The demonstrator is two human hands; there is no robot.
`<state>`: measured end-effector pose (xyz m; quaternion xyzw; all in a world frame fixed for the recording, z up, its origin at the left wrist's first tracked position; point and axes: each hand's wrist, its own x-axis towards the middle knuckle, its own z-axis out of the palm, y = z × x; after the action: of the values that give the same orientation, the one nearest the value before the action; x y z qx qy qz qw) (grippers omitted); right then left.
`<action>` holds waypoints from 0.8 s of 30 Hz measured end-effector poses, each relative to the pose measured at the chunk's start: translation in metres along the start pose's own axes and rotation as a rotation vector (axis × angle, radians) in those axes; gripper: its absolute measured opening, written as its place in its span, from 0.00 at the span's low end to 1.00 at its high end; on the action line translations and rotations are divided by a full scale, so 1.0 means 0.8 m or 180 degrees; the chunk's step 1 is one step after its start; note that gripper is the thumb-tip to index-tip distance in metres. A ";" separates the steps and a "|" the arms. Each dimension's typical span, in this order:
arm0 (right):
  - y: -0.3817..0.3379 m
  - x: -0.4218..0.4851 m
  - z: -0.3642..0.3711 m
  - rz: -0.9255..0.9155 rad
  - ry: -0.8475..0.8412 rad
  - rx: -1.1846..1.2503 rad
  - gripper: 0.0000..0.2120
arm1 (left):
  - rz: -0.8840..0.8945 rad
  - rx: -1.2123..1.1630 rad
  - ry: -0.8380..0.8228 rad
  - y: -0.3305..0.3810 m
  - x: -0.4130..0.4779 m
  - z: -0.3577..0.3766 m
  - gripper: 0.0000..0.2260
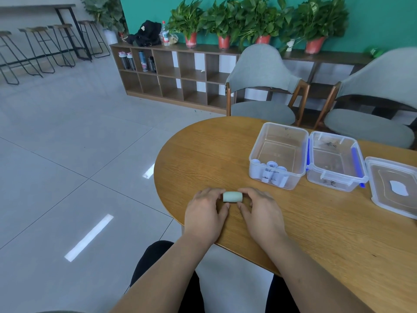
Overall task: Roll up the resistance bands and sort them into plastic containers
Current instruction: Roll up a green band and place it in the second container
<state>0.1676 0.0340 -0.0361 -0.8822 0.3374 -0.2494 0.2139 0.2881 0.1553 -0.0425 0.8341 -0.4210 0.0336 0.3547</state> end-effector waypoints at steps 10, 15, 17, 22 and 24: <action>0.008 0.007 -0.024 -0.0151 -0.0334 0.0088 0.13 | 0.0366 0.0466 -0.0039 0.013 0.008 -0.009 0.19; 0.010 0.000 -0.061 -0.0123 -0.0468 0.0190 0.12 | 0.0936 0.0622 -0.0118 0.041 0.013 -0.022 0.20; 0.010 -0.005 -0.080 -0.0095 -0.0483 0.0248 0.12 | 0.1042 0.0644 -0.0147 0.054 0.014 -0.026 0.19; 0.016 -0.015 -0.130 -0.0128 -0.0425 0.0310 0.10 | 0.1284 0.0645 -0.0191 0.093 0.013 -0.034 0.19; 0.019 -0.019 -0.152 -0.0134 -0.0413 0.0394 0.11 | 0.1372 0.0647 -0.0208 0.111 0.013 -0.035 0.18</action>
<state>0.0793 0.0091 0.0460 -0.8884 0.2883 -0.2166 0.2841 0.2375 0.1306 0.0325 0.7570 -0.5951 0.1237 0.2397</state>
